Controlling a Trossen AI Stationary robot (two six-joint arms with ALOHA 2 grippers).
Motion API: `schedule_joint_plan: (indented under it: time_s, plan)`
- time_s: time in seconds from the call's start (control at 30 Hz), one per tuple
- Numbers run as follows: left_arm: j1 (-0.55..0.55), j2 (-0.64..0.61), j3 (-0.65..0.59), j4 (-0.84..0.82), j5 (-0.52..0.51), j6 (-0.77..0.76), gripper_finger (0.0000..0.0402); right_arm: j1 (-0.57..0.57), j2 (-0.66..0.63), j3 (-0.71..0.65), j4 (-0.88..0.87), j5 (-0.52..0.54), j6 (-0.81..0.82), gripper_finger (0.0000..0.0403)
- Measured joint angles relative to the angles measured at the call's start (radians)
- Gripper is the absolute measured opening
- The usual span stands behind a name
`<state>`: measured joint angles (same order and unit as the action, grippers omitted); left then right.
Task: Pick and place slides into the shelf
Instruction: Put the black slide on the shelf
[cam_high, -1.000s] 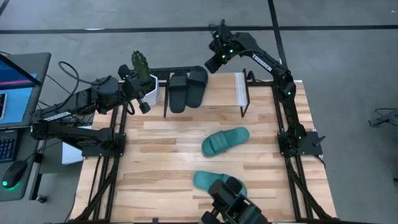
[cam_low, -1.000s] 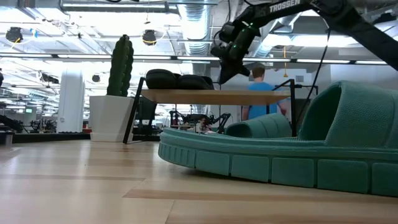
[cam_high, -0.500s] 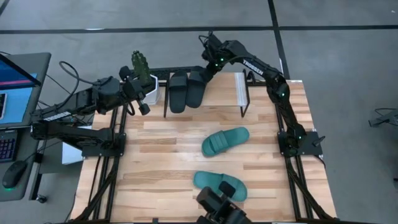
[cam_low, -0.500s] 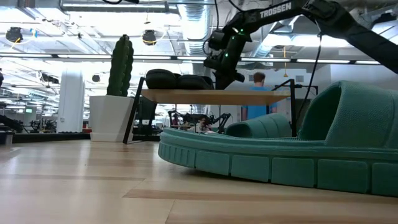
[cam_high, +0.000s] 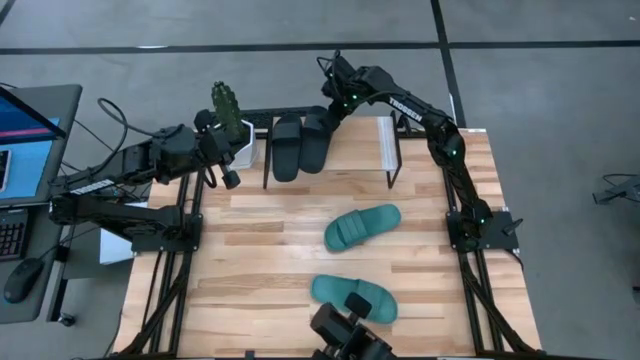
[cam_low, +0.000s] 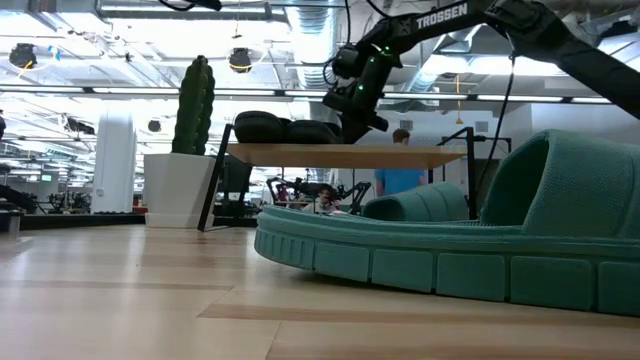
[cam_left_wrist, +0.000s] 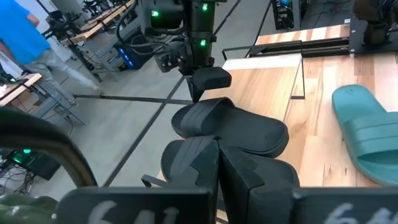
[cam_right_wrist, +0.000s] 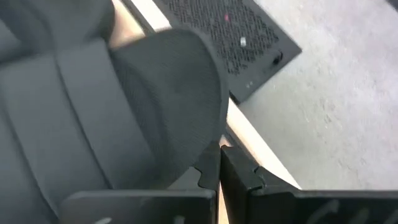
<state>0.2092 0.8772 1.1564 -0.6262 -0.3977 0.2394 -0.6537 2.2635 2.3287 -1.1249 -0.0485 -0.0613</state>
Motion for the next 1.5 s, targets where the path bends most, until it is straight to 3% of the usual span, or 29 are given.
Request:
schedule_joint_plan:
  time_s: [0.97, 1.07, 1.27, 1.5]
  plan:
    - [0.0, 0.0, 0.0, -0.043, 0.0, 0.0, 0.0, 0.071, 0.0, 0.0, 0.174, -0.03, -0.15, 0.0]
    - [0.0, 0.0, 0.0, -0.043, 0.0, 0.0, 0.0, 0.073, 0.0, 0.025, 0.17, 0.04, -0.15, 0.0]
    - [0.0, 0.0, 0.0, -0.051, 0.0, 0.0, 0.0, 0.063, -0.027, 0.029, 0.113, 0.344, -0.136, 0.0]
    - [0.0, 0.0, 0.0, -0.065, -0.001, -0.028, 0.0, 0.005, -0.02, 0.022, -0.102, 0.337, -0.036, 0.0]
